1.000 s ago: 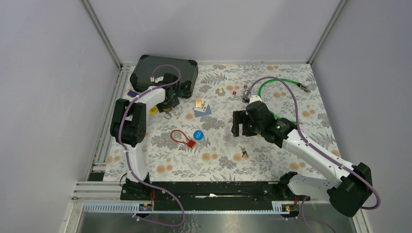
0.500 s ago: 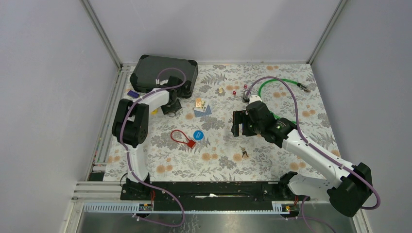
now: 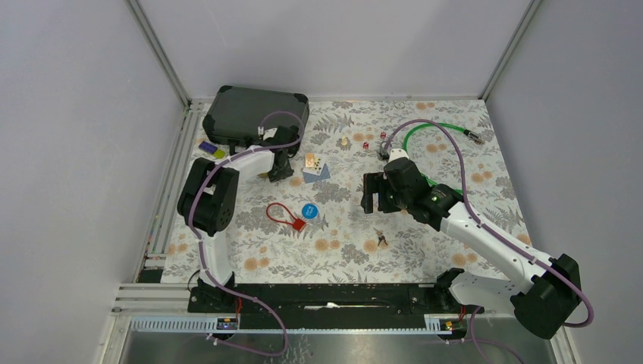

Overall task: Lock with the key
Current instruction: Move the lock to the center of the board, then pick up the lock from the center of the board.

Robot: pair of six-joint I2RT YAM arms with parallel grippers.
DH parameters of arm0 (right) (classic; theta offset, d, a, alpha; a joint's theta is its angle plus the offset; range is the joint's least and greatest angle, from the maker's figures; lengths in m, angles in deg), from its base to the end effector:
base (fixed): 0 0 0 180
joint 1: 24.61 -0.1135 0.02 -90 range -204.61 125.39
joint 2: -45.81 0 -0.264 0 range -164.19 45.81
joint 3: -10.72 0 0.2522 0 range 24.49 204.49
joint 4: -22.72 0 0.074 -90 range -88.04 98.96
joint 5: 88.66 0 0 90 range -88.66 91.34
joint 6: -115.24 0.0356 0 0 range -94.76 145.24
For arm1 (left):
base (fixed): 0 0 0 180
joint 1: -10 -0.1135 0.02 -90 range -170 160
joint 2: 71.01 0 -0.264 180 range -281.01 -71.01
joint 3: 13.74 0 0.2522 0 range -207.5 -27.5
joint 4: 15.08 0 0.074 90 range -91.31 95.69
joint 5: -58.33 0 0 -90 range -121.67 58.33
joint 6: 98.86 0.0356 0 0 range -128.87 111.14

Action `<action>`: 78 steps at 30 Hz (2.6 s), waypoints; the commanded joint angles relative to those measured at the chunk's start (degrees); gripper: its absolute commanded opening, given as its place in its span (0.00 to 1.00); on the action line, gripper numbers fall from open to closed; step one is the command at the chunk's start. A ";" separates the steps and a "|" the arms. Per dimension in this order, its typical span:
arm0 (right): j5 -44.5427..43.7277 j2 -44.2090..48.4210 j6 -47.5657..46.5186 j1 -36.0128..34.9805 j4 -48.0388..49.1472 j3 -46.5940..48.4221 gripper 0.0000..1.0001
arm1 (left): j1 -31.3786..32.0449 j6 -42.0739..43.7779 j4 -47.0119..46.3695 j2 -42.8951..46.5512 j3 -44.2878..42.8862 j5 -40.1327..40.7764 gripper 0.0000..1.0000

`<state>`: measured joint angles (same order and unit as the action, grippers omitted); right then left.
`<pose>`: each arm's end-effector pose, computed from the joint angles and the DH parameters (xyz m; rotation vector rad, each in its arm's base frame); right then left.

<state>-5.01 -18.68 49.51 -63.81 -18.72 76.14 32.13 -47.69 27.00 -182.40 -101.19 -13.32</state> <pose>0.1897 0.1497 0.2848 -0.2419 2.3015 0.4517 0.3660 -0.1368 0.1585 -0.4696 2.5804 0.0825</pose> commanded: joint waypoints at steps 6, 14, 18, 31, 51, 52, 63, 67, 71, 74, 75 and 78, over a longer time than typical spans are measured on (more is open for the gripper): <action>0.13 1.93 -0.13 0.38 1.15 -0.11 0.86 | 6.68 -0.43 -1.45 -0.98 4.64 -5.73 0.22; 0.22 1.49 0.22 0.36 1.25 0.01 0.87 | 15.05 -2.25 -2.00 3.66 8.67 -6.78 0.22; 0.69 0.78 0.47 0.41 1.29 0.36 0.86 | 15.67 -2.38 -1.62 7.76 9.86 -5.47 0.30; 0.46 1.68 0.69 0.39 1.15 -0.08 0.86 | 9.85 4.09 1.74 12.89 1.51 -4.66 0.70; 0.50 1.54 0.00 0.37 1.18 -0.18 0.86 | 7.48 -6.38 1.26 2.31 -1.64 -8.91 0.88; 0.47 1.59 -0.01 0.36 1.21 -0.23 0.86 | 7.49 -6.88 1.61 1.80 -1.97 -8.53 0.87; 0.44 0.98 -0.20 0.36 1.30 0.01 0.86 | 9.16 -7.24 4.73 -0.31 -2.71 -4.53 0.71; 0.37 1.03 -0.05 0.37 1.43 -0.35 0.86 | 10.22 -6.95 6.36 -0.69 -2.30 -1.84 0.67; 0.63 1.48 -0.02 0.39 2.21 -1.01 0.86 | 10.85 -7.48 6.60 -0.54 -0.95 0.02 0.63; 0.59 1.39 -0.34 0.39 2.16 -1.03 0.86 | 10.92 -7.49 7.17 -1.11 -0.64 1.39 0.61; 0.59 1.48 -0.39 0.37 2.13 -1.07 0.86 | 10.92 -7.42 7.19 -1.37 -0.53 1.66 0.59; 0.47 1.75 -0.56 0.36 2.15 -1.27 0.86 | 10.87 -7.15 7.20 -1.91 -0.64 2.16 0.53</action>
<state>-4.99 -17.89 49.60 -63.81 -17.72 75.16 43.06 -54.53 32.33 -182.40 -102.46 -13.89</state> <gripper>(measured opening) 0.863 0.561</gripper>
